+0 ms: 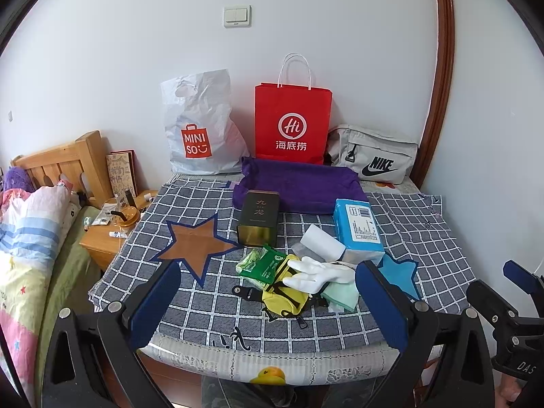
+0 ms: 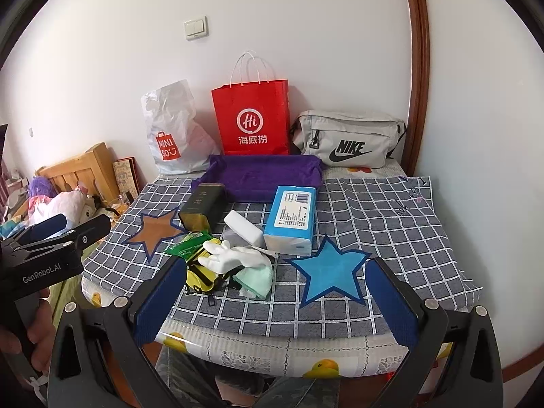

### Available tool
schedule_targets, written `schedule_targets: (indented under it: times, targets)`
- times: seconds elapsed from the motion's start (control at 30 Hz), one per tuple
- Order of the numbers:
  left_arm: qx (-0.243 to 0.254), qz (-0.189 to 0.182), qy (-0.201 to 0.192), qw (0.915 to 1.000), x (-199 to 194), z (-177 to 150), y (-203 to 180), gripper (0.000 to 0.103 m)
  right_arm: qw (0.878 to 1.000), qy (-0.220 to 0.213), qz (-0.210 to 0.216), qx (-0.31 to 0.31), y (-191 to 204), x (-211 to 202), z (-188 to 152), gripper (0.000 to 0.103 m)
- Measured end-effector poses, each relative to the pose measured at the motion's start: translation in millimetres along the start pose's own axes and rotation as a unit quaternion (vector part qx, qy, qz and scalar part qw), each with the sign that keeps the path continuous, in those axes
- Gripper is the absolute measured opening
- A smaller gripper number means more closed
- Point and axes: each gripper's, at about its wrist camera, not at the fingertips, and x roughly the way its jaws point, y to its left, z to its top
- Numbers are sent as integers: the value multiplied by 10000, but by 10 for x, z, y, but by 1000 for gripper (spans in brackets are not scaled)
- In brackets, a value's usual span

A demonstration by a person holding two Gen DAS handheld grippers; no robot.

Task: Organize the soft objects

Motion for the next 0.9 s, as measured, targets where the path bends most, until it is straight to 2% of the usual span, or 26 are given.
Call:
schedule_targets:
  times: [0.9]
  targets:
    - [31, 4, -53, 10000, -26, -5, -4, 103, 10000, -61, 45, 30, 4, -50, -15, 103]
